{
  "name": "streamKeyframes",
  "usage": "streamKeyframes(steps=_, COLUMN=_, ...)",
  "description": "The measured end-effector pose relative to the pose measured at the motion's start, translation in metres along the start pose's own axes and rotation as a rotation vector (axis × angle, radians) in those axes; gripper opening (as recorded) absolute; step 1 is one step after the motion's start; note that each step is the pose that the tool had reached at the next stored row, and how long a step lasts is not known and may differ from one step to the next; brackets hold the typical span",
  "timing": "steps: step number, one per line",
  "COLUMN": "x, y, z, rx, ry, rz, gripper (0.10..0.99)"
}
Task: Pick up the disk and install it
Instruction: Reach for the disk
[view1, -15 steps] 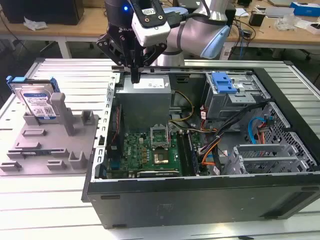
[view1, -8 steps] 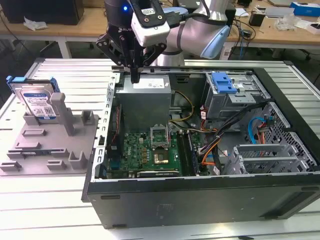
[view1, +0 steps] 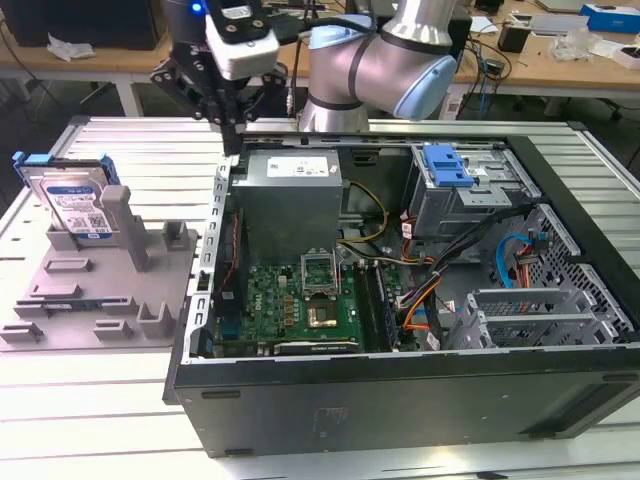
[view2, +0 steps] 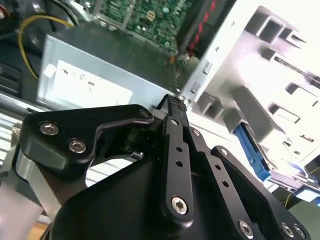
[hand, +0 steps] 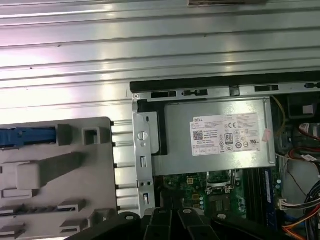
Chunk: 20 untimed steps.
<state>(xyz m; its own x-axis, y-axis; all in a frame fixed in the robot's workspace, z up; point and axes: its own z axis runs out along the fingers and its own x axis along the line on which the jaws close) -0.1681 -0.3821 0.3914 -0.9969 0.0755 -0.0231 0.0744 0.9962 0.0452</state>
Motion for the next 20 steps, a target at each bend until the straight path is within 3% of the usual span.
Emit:
streamKeyframes(steps=5, x=0.0223, y=0.0052, z=0.0008, rx=0.000, ry=0.0002, rz=0.000, gripper=0.106)
streamKeyframes(steps=7, x=0.0381, y=0.0079, z=0.0013, rx=0.000, ry=0.0003, rz=0.000, gripper=0.106)
streamKeyframes(steps=10, x=0.0543, y=0.0098, z=0.0018, rx=0.000, ry=0.0003, rz=0.000, gripper=0.106)
streamKeyframes(steps=15, x=0.0734, y=0.0137, z=0.0027, rx=0.000, ry=0.0015, rz=0.000, gripper=0.106)
streamKeyframes(steps=19, x=0.1040, y=0.0216, z=0.0049, rx=0.000, ry=0.0052, rz=0.000, gripper=0.106)
streamKeyframes(steps=20, x=0.1074, y=0.0225, z=0.0051, rx=0.000, ry=0.0056, rz=0.000, gripper=0.106)
